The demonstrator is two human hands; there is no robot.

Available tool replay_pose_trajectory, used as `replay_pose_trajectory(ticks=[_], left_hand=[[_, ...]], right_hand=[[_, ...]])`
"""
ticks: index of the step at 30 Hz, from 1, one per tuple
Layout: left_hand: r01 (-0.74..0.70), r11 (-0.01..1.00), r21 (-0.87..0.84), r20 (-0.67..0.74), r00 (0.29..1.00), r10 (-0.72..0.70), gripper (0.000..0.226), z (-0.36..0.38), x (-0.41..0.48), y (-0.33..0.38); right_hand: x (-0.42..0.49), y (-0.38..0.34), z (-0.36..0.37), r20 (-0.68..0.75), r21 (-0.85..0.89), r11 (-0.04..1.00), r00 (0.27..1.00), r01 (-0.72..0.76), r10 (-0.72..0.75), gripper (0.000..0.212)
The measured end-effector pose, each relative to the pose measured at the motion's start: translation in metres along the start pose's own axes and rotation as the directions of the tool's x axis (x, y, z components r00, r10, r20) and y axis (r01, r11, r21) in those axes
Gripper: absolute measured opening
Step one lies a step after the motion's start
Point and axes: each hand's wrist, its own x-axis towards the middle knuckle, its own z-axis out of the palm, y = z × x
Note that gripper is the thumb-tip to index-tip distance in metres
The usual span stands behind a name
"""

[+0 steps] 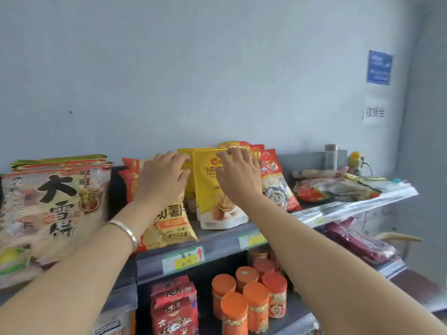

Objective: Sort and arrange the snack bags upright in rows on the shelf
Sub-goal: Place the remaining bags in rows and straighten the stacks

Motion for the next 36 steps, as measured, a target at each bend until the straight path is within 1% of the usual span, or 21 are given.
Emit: replay_pose_trajectory(ticks=[3, 8, 11, 16, 19, 23, 27, 30, 33, 36], left_hand=[[-0.083, 0.993, -0.090, 0.009, 0.996, 0.084, 0.026, 0.022, 0.014, 0.070], [-0.208, 0.962, -0.177, 0.050, 0.974, 0.220, 0.035, 0.068, 0.034, 0.168], [-0.231, 0.948, -0.219, 0.117, 0.958, 0.260, 0.041, 0.102, 0.048, 0.214], [-0.246, 0.923, -0.296, 0.167, 0.938, 0.304, 0.040, 0.161, 0.073, 0.269], [-0.223, 0.915, -0.337, 0.189, 0.936, 0.297, 0.041, 0.199, 0.095, 0.292], [-0.171, 0.902, -0.398, 0.253, 0.924, 0.287, 0.038, 0.250, 0.131, 0.310], [-0.097, 0.886, -0.452, 0.286, 0.926, 0.247, 0.033, 0.300, 0.164, 0.318], [-0.017, 0.883, -0.468, 0.344, 0.917, 0.200, 0.035, 0.335, 0.179, 0.328], [0.043, 0.891, -0.452, 0.428, 0.887, 0.175, 0.040, 0.365, 0.187, 0.337], [0.097, 0.895, -0.435, 0.479, 0.867, 0.139, 0.042, 0.388, 0.197, 0.338]], right_hand=[[-0.018, 0.066, -0.019, 0.043, -0.050, 0.997, 0.997, -0.057, 0.059, 0.037], [-0.042, 0.158, -0.038, 0.096, -0.127, 0.983, 0.985, -0.129, 0.141, 0.035], [-0.044, 0.204, -0.042, 0.107, -0.147, 0.972, 0.973, -0.186, 0.202, 0.037], [-0.046, 0.271, -0.033, 0.115, -0.185, 0.947, 0.952, -0.262, 0.285, 0.036], [-0.040, 0.316, -0.026, 0.119, -0.224, 0.924, 0.933, -0.308, 0.340, 0.037], [-0.016, 0.372, -0.014, 0.176, -0.288, 0.877, 0.879, -0.386, 0.444, 0.040], [0.010, 0.412, 0.004, 0.207, -0.281, 0.845, 0.831, -0.454, 0.516, 0.040], [0.024, 0.437, 0.021, 0.252, -0.297, 0.844, 0.816, -0.446, 0.520, 0.043], [0.042, 0.457, 0.038, 0.320, -0.319, 0.847, 0.793, -0.426, 0.519, 0.044], [0.060, 0.472, 0.059, 0.388, -0.317, 0.859, 0.772, -0.403, 0.504, 0.048]])
